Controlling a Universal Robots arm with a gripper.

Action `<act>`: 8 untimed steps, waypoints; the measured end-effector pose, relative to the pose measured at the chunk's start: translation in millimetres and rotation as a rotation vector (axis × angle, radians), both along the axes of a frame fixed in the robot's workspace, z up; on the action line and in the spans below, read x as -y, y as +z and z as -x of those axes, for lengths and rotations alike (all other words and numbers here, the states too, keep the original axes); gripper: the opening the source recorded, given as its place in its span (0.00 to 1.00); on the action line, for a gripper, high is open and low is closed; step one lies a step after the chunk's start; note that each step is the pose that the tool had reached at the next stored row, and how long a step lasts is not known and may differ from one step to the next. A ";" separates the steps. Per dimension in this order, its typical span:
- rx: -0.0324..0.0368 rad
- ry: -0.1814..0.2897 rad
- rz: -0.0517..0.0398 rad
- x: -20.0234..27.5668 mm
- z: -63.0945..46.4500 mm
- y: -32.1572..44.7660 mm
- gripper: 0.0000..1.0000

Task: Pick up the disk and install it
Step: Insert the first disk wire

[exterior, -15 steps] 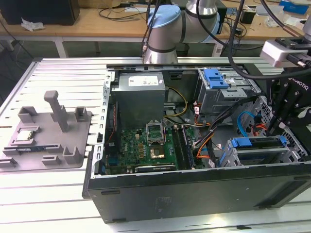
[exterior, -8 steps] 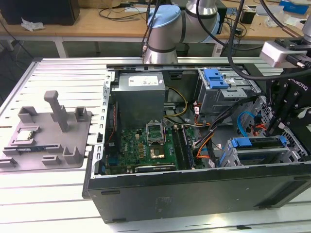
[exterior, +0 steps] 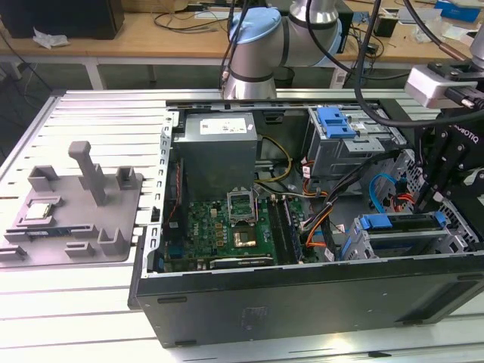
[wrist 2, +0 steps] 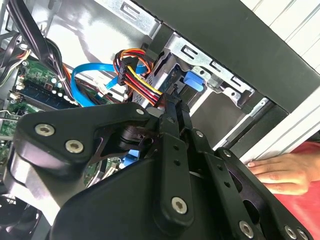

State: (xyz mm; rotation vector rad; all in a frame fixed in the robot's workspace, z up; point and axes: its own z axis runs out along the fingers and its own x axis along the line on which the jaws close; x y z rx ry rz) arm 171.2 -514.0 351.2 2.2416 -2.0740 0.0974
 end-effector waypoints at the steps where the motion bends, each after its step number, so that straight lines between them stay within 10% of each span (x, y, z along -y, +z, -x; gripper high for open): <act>1: 0.0000 0.000 -0.0001 0.0 0.0 -0.5 0.16; 8: 0.0000 0.000 -0.0001 0.0 0.0 -1.9 0.16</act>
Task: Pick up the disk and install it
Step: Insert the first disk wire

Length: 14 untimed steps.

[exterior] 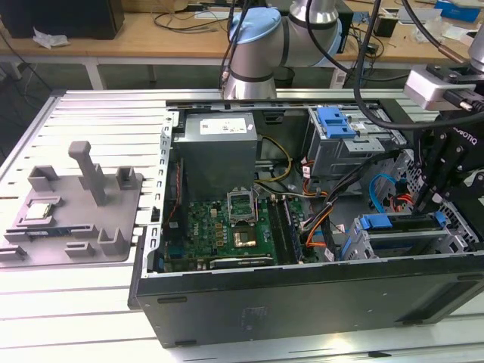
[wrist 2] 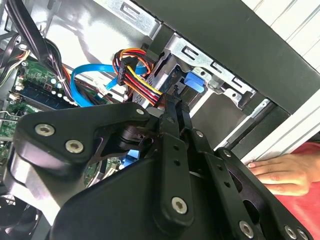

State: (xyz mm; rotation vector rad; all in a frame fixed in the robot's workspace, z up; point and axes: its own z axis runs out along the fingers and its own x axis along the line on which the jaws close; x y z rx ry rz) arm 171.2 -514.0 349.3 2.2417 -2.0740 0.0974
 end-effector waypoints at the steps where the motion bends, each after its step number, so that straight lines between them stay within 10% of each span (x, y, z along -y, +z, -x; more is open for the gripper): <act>1: 0.0000 0.000 0.0001 0.0 0.0 -0.1 0.16; 14: 0.0000 0.000 -0.0001 0.0 0.0 -3.1 0.16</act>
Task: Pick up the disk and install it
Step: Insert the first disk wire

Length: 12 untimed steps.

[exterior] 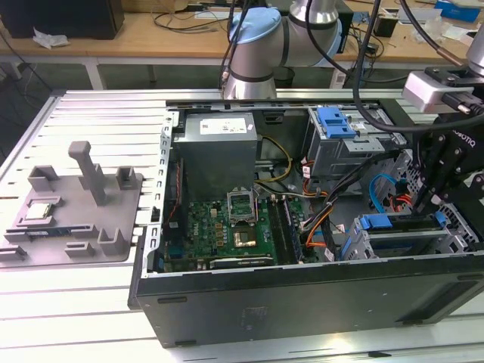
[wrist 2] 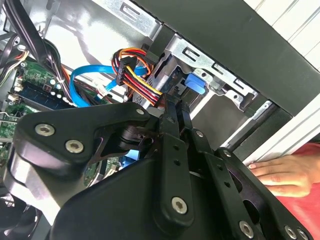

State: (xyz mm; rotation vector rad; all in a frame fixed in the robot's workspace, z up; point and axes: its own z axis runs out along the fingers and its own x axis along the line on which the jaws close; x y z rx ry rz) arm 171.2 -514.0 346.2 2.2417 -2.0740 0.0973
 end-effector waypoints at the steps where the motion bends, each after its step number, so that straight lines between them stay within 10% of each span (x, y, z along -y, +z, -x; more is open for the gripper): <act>1: 0.0000 0.000 0.0000 0.0 0.0 -0.3 0.16; 12: 0.0000 0.000 0.0001 0.0 0.0 -2.7 0.16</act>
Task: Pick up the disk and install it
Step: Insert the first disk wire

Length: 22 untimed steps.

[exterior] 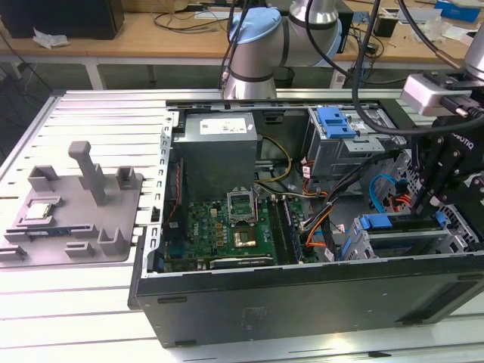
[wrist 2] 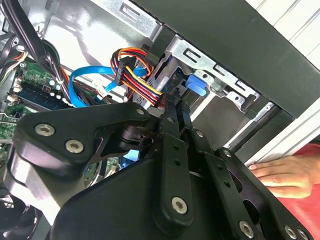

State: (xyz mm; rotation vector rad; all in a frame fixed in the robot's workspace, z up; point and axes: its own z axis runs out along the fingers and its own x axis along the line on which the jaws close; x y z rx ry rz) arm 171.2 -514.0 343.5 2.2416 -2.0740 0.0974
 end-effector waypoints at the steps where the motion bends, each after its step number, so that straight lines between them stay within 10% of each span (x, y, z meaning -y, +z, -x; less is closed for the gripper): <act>1: 0.0001 0.000 0.0001 0.0 0.0 -0.2 0.16; 22: 0.0000 0.000 -0.0001 0.0 0.0 -6.2 0.16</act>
